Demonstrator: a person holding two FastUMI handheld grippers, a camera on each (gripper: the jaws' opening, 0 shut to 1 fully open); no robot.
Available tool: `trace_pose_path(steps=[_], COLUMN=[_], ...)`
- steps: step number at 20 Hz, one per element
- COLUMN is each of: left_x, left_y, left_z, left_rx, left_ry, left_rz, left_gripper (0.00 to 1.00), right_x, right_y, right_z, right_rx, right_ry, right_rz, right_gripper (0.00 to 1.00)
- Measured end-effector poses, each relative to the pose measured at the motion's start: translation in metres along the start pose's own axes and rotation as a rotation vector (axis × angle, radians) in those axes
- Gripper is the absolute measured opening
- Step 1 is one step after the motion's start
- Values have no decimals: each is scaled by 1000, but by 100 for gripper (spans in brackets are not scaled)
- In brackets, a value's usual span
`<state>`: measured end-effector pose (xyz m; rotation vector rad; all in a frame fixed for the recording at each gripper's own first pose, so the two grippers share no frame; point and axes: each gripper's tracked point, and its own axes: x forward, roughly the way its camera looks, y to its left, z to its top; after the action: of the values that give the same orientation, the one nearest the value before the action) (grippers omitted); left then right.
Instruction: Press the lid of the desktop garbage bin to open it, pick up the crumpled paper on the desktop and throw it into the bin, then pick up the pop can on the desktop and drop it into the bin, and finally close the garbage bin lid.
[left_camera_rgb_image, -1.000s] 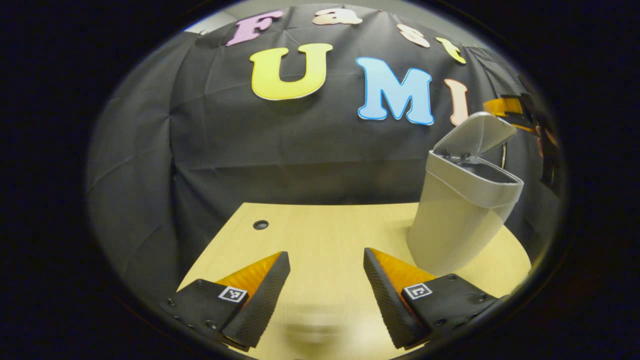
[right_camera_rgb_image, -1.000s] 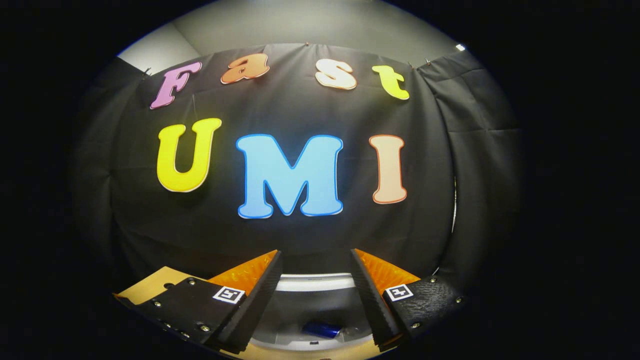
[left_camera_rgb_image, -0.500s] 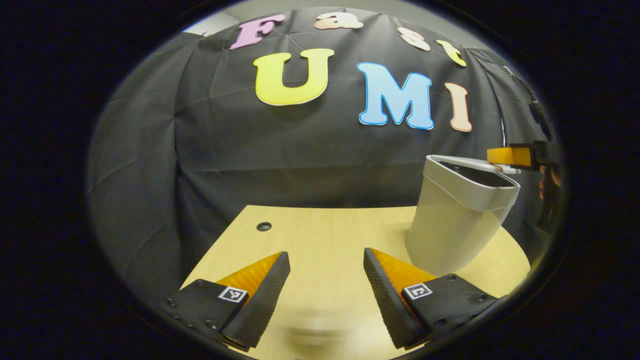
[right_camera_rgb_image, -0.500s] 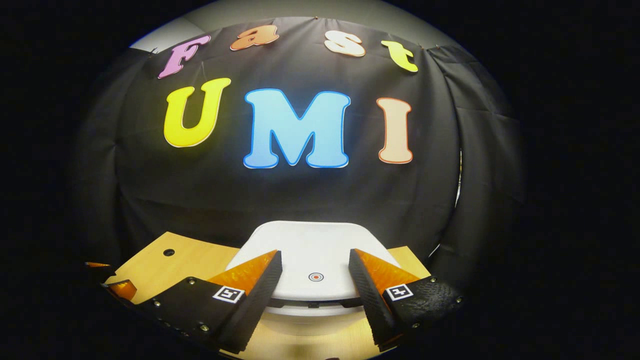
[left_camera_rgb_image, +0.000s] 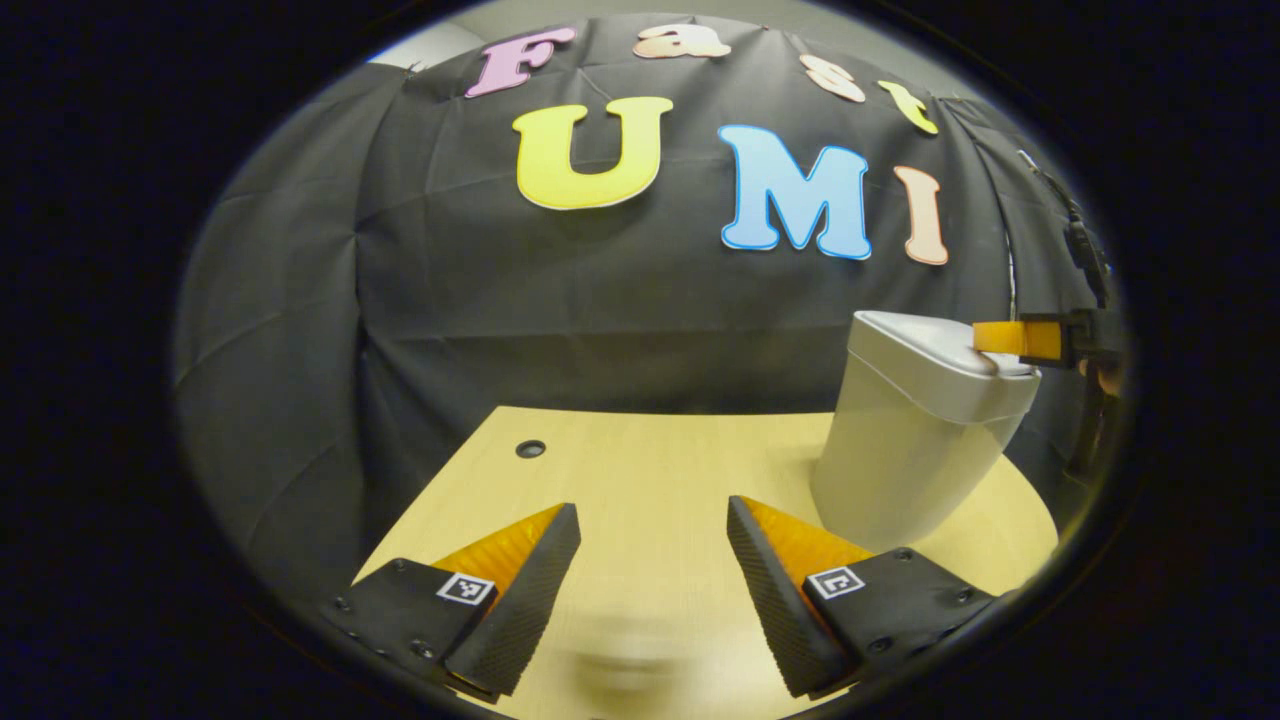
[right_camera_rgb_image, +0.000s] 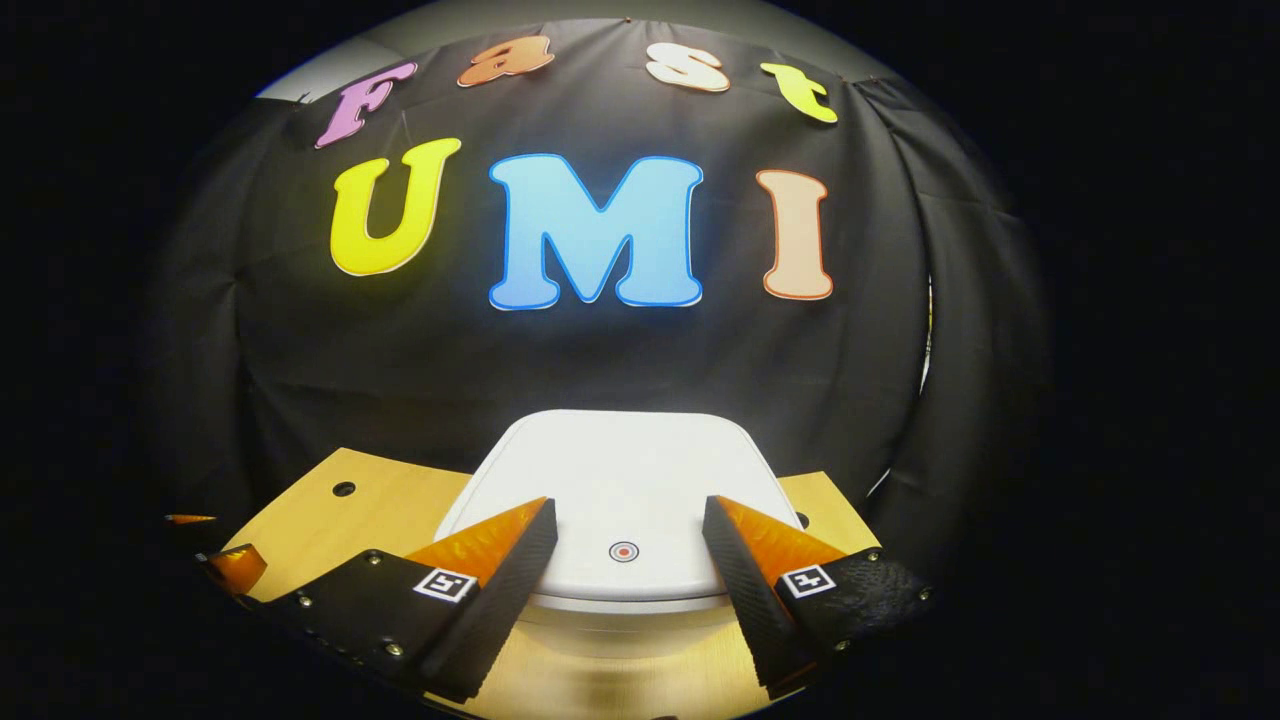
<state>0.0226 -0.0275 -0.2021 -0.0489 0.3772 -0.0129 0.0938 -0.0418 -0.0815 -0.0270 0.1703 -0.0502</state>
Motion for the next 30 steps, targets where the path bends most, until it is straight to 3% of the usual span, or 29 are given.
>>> trace_pose_path(steps=[12, 19, 30], left_x=[4, 10, 14], left_y=[-6, -4, -8], left_z=[-2, -4, 6], left_rx=[-1, -19, -4], left_ry=[2, 10, -15], left_rz=[-10, -12, -27], left_gripper=[100, 100, 100], right_x=[0, 0, 1], right_y=[2, 2, 0], right_z=[-5, -9, -6], right_rx=[18, 48, 59], right_ry=[-83, -103, -123], right_rz=[-44, -9, -27], right_gripper=[96, 96, 95])
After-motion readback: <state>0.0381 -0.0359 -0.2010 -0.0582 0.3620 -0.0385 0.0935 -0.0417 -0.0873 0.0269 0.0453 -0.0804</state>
